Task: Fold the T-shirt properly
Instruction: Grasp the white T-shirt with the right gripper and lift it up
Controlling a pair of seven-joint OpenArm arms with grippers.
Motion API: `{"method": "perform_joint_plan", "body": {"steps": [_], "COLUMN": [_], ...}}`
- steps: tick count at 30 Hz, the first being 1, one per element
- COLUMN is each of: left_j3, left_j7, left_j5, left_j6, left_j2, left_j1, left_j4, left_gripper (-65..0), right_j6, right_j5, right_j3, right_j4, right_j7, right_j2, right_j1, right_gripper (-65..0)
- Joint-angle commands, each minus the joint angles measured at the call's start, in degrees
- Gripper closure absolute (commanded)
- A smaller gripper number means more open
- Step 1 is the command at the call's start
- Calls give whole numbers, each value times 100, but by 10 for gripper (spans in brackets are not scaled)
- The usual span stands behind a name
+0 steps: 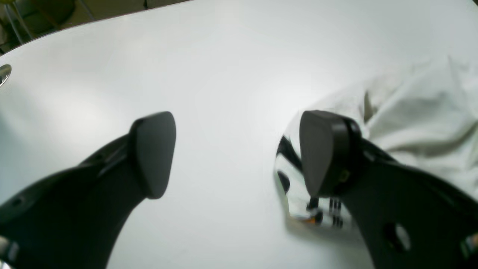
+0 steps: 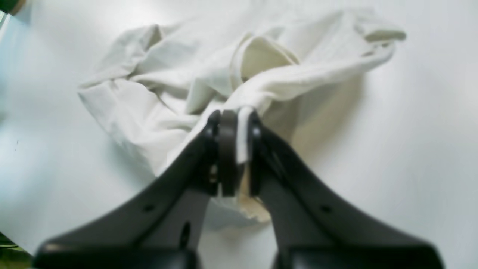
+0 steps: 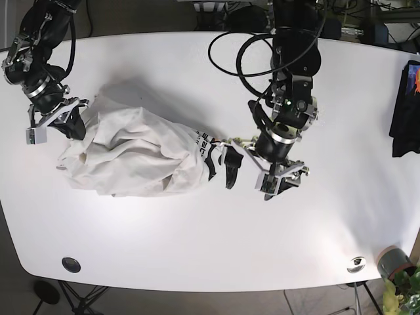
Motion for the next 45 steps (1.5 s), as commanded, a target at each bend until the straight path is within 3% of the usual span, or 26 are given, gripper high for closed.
{"method": "perform_joint_plan", "body": {"steps": [1,11,15,21,34,39,45], "left_j3": [149,747,747,712,88,-326,-484], "left_j7": [3,30,30,30,21,21,38], "left_j5": [-49,-49,-49,-49,-49,-49,-40], "left_j6": [-10,-10,-10,-10,-10,-10,-10], "left_j2": [83,136,144,109,92,83,-84], "left_j1": [-224,-717,-743,-690,-295,-92,75], "left_j4": [-41,-595,-621,-621,-524,-296,-94], "left_gripper": [-479,-479,-479,-479,-479,-479,-479], "right_j6": [54,72,72,81,81,81,81], "right_j5": [102,313,321,313,321,313,321], "right_j3": [32,-56,-539,-1216,-3238,-3722,-4214], "right_j4": [137,137,120,102,-205,-619,-1137], "right_j7": [152,143,143,143,143,143,143], "right_j2": [306,1211,1660,1985,2055,1730,1554], "right_j1": [287,1122,1711,2599,4805,5711,6836], "right_gripper": [-21,-21,-21,-21,-21,-21,-21]}}
